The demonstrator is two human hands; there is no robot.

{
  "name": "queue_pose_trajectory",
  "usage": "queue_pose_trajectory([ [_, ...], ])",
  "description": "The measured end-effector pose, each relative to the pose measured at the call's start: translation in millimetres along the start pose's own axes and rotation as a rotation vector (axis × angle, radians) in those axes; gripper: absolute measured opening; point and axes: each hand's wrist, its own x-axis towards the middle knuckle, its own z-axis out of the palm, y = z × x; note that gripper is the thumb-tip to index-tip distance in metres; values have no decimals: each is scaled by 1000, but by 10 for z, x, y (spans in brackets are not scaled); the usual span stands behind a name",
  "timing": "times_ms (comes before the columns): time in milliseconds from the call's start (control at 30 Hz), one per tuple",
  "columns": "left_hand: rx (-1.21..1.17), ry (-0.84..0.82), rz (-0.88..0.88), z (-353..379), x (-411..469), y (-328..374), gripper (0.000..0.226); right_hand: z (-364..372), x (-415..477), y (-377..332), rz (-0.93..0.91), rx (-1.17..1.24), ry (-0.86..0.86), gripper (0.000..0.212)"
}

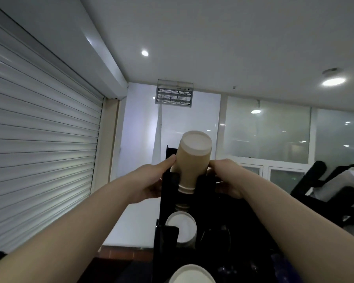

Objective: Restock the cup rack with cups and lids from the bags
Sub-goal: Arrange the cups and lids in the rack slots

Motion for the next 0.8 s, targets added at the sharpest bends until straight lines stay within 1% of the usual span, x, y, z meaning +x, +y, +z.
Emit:
queue_pose_trajectory([
  [133, 12, -60, -15, -43, 11, 17, 55, -5, -28, -1, 25, 20, -48, 12],
  [233, 13, -77, -19, -67, 31, 29, 58, -26, -18, -1, 33, 44, -70, 16],
  [300, 19, -75, -13, -68, 48, 28, 65, -34, -16, -7, 44, 64, -80, 18],
  [433, 27, -53, 27, -79, 83, 20, 67, -44, 5, -19, 67, 62, -93, 18],
  [533, 66, -39, 57, -98, 115, 25, 76, -55, 11, -31, 84, 66, -129, 18],
  [733, 72, -16, 63, -107, 104, 42, 79, -67, 21, -62, 121, 97, -182, 26],
  [800, 80, -18, 55, -102, 91, 63, 81, -72, 28, -69, 130, 84, -171, 25],
])
